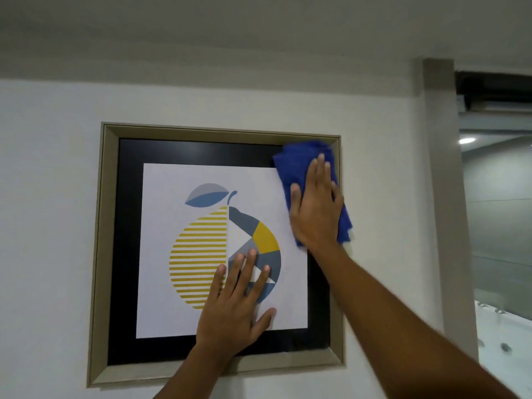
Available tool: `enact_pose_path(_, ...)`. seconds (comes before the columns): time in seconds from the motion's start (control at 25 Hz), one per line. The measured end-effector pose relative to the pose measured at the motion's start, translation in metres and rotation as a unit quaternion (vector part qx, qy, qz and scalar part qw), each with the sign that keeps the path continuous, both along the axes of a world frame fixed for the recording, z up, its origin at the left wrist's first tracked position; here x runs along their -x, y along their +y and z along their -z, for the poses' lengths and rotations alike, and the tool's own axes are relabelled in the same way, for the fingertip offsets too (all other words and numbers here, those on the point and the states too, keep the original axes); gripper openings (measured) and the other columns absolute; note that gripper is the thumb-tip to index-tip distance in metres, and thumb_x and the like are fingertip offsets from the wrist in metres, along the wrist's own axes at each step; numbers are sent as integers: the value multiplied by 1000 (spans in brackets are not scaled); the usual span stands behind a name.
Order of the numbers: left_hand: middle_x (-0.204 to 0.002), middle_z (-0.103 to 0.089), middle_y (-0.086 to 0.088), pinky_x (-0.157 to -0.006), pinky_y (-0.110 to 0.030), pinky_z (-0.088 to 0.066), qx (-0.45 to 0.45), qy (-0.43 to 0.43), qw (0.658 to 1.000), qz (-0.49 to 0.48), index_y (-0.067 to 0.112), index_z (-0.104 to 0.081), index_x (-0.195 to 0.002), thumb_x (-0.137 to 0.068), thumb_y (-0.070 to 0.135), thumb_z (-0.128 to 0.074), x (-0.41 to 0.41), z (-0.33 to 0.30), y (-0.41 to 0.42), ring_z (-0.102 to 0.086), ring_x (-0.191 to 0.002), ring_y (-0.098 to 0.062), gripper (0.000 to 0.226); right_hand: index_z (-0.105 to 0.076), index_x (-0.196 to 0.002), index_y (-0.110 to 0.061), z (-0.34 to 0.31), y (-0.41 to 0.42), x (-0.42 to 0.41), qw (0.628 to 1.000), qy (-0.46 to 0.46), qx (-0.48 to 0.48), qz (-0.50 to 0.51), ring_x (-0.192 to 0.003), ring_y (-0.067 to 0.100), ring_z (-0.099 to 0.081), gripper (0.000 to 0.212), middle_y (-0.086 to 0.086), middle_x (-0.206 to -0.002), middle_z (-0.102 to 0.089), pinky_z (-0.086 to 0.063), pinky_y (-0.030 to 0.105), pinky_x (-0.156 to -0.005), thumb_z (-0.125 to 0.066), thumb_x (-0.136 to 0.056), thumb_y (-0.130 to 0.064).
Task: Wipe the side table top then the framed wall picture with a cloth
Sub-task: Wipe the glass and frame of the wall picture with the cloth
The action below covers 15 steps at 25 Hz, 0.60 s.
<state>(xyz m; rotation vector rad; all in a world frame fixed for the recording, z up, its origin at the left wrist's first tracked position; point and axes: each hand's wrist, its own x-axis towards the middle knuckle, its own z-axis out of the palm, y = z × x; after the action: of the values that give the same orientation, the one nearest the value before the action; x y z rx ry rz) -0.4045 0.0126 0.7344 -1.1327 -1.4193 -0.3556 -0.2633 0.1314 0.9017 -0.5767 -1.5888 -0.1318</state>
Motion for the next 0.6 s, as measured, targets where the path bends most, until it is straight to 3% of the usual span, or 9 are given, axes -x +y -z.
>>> enact_pose_path(0.12, -168, -20, -14, -123, -54, -17, -5, -8, 1000, 5, 21, -30, -158, -96, 65, -41, 2, 1, 1, -17, -156, -34, 77, -20, -157, -6, -8, 5, 6, 999, 26, -17, 33, -153, 25, -17, 64, 10, -166, -19, -21, 41, -119, -26, -103, -41)
enact_pose_path(0.28, -169, -19, -12, -126, -47, -9, -1, -21, 1000, 14, 21, -28, -159, -96, 64, -42, 0, -3, -1, -16, -156, -31, 77, -18, -157, -5, 146, -8, 18, 998, 25, 29, 42, -152, 26, -18, 67, 7, -167, -14, -24, 42, -117, -21, -103, -45)
enact_pose_path(0.4, -170, -19, -9, -122, -40, -16, -5, -27, 999, 20, 22, -27, -159, -98, 60, -42, -2, -16, -7, -16, -157, -24, 73, -12, -158, -7, 224, -20, 11, 996, -18, 82, -3, -151, 26, -20, 70, 0, -169, 0, -29, 42, -113, -15, -103, -49)
enact_pose_path(0.48, -170, -18, -7, -120, -41, -19, 2, -29, 999, 23, 23, -26, -160, -98, 60, -42, -1, -23, -8, -15, -157, -22, 74, -12, -158, -6, 209, -16, 8, 997, -25, 68, 3, -151, 26, -18, 69, 4, -168, -4, -29, 44, -113, -18, -103, -46)
enact_pose_path(0.6, -171, -15, -8, -123, -46, -13, 0, -24, 999, 22, 23, -25, -160, -96, 61, -43, 3, -20, -7, -14, -157, -24, 77, -15, -157, -6, 117, -12, 4, 1000, -26, 17, 5, -153, 27, -14, 67, 10, -167, -14, -24, 45, -117, -27, -102, -41)
